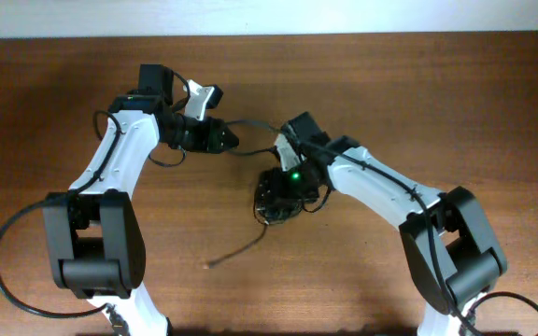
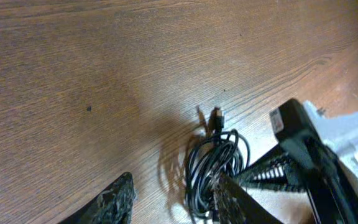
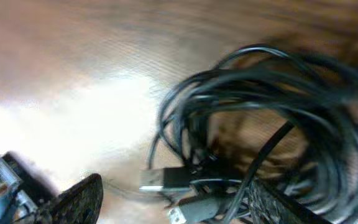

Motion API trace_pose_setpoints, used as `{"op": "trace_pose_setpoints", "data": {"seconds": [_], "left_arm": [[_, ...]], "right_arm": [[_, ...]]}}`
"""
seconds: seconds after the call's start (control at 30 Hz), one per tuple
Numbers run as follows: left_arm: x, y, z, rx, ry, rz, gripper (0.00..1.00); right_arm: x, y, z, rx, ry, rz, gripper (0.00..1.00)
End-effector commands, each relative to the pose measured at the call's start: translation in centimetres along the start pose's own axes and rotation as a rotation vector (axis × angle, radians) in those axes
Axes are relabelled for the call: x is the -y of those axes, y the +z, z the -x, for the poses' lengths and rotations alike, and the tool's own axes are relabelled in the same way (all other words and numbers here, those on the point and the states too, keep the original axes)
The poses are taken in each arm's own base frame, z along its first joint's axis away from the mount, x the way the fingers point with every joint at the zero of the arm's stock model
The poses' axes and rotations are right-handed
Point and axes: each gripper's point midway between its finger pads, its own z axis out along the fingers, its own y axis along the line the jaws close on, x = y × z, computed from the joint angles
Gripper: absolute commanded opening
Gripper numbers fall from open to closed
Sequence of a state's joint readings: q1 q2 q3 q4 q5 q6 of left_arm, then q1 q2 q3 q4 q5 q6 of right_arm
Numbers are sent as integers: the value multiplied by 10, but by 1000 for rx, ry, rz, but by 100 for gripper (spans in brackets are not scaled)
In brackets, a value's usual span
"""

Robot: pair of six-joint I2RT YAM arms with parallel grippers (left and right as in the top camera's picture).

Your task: Untangle cables

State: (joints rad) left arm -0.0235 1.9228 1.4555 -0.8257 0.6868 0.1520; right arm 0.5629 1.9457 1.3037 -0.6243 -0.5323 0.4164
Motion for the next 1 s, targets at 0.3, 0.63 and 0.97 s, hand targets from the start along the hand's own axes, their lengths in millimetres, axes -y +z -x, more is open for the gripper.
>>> {"op": "trace_pose_setpoints", "data": {"seconds": [0.3, 0.63, 0.97], "left_arm": [[-2, 5, -3, -12, -32, 0, 33], [36, 55, -25, -160, 150, 206, 52], [30, 83, -92, -346, 216, 347, 47]], "right_arm": [[94, -77, 37, 100, 278, 26, 80], [163, -89, 14, 88, 382, -296, 98], [163, -90, 15, 88, 382, -296, 98]]}}
